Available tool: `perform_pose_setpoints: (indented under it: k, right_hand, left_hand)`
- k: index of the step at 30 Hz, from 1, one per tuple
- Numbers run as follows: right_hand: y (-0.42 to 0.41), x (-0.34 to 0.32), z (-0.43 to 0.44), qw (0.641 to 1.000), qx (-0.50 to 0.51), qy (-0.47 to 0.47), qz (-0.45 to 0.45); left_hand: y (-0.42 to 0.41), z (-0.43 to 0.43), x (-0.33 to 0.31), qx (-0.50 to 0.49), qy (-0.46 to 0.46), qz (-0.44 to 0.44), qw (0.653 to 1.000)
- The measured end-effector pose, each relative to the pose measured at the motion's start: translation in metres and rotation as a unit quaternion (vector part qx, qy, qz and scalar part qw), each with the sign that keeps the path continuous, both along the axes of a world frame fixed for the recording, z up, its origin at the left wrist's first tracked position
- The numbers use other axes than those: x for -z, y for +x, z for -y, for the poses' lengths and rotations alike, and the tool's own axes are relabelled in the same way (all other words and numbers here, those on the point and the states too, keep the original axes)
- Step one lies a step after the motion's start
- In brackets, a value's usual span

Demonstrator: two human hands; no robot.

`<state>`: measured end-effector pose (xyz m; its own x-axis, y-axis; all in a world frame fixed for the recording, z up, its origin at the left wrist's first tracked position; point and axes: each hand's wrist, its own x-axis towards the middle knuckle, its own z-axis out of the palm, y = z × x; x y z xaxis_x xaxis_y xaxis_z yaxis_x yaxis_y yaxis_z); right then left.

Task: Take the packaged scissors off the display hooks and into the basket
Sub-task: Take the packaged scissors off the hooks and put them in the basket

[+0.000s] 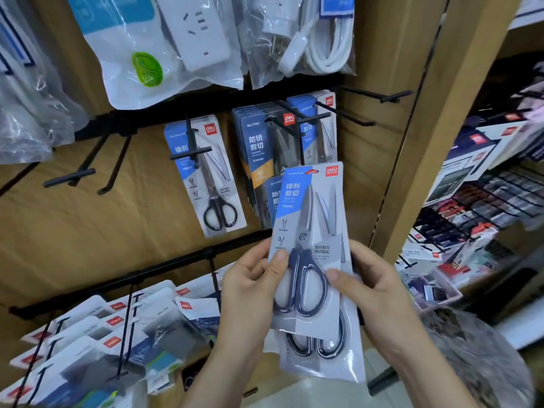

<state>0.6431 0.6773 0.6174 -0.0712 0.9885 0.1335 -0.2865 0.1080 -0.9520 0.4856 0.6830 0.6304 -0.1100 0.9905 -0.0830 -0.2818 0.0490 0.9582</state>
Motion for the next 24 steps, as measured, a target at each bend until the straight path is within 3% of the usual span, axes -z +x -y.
perform_pose_setpoints:
  k: [5, 7, 15, 19, 24]
  right_hand:
    - [0.021, 0.006, 0.012, 0.999, 0.043, 0.011, 0.024]
    - [0.031, 0.009, 0.015, 0.997, 0.069, 0.000, 0.032]
    - [0.087, 0.013, 0.021, 0.966, 0.228, 0.035, 0.113]
    - [0.093, 0.018, 0.020, 0.960, 0.248, 0.060, 0.114]
    - [0.099, 0.021, 0.022, 0.950, 0.272, 0.091, 0.126]
  left_hand:
    - [0.010, -0.001, 0.004, 0.030, -0.040, 0.083, 0.995]
    - [0.014, -0.001, 0.005, 0.063, -0.033, 0.077, 0.994]
    - [0.033, -0.019, -0.008, 0.066, 0.105, -0.137, 0.983]
    - [0.052, -0.035, -0.005, 0.067, 0.141, -0.171, 0.973]
    - [0.076, -0.057, 0.004, 0.025, 0.125, -0.232, 0.964]
